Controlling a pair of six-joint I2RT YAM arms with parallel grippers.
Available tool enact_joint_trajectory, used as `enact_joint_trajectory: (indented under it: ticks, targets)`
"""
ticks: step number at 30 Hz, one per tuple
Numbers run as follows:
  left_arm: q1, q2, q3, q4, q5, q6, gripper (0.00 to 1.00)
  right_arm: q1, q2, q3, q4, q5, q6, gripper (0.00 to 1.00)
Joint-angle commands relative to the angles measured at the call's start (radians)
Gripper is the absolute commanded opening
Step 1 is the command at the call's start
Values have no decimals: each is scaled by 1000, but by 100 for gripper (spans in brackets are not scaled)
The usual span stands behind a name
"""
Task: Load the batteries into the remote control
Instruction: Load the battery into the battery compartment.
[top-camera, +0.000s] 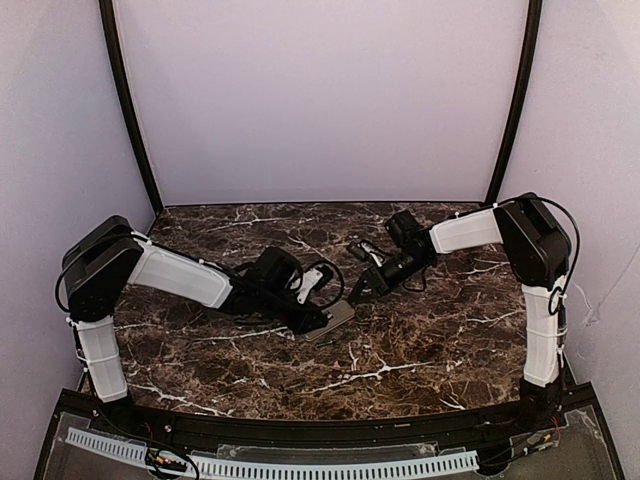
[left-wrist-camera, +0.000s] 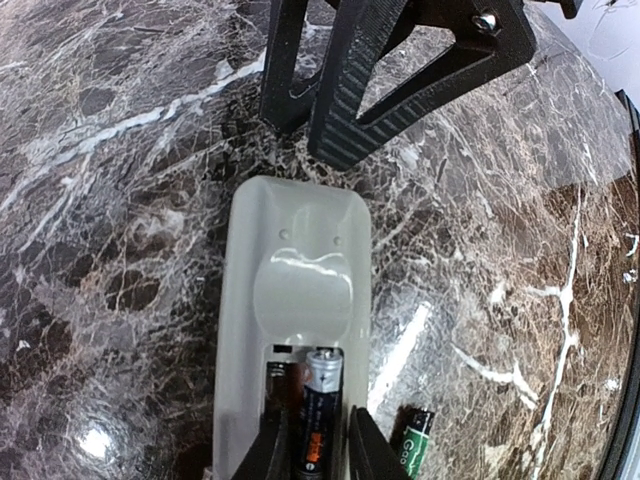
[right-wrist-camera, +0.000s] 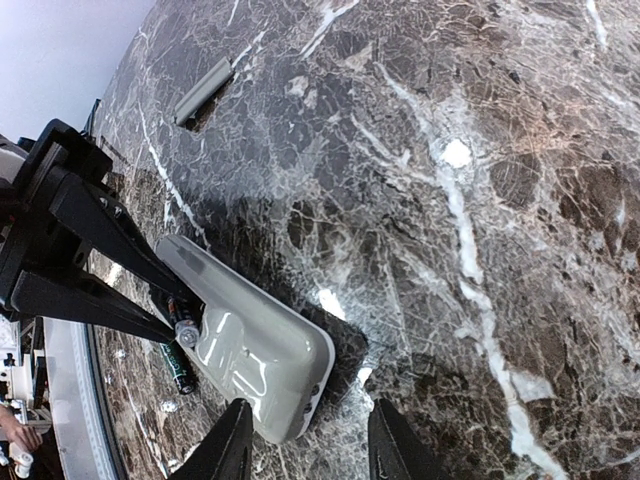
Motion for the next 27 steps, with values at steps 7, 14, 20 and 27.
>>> enact_joint_trajectory:
  ticks: [7,14,20,27]
  targets:
    - [0,-41,75,-106,-13,16,28,4,6,2,-3,0,-1,38]
    - [1,-60,116,-140,-32,42,37,4,5,0,-4,1,0,38]
    - [1,-54,139,-186,5,91,30,5,0,-10,-17,5,-2,38]
    - [12,-17,187,-242,73,122,25,19,3,-29,-16,1,0,38]
